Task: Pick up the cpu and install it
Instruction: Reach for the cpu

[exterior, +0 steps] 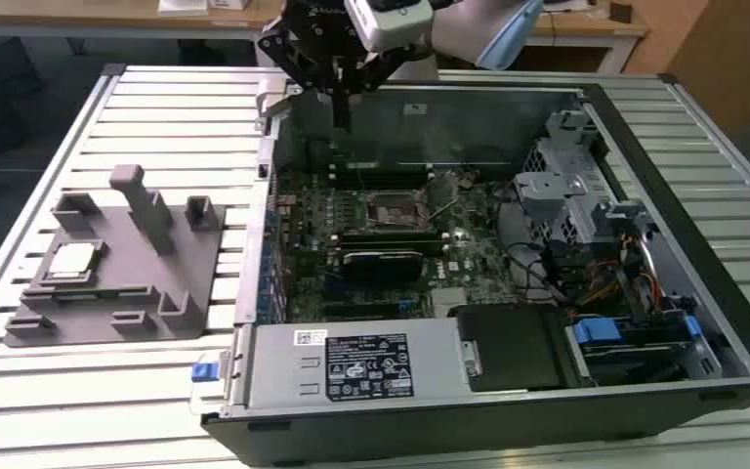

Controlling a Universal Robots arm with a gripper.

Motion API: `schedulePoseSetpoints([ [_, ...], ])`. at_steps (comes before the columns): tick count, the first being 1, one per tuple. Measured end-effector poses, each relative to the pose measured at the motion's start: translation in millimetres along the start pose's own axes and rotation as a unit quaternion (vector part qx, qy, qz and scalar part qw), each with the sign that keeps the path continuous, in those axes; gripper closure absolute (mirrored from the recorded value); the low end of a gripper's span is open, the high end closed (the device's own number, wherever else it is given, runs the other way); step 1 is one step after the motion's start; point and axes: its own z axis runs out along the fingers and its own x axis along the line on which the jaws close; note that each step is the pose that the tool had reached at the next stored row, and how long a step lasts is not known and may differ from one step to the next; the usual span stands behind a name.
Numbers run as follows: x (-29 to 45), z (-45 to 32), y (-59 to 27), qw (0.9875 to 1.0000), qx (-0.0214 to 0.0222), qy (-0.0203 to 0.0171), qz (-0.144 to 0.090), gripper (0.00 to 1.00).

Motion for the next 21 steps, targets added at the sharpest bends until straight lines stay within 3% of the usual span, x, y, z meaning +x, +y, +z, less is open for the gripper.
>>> schedulePoseSetpoints([
  [6, 2.1, 0.0, -0.2, 1.0, 0.0, 0.0, 0.0, 0.89],
  [21, 22.8, 0.1, -1.7, 1.0, 0.0, 0.0001, 0.0, 0.89],
])
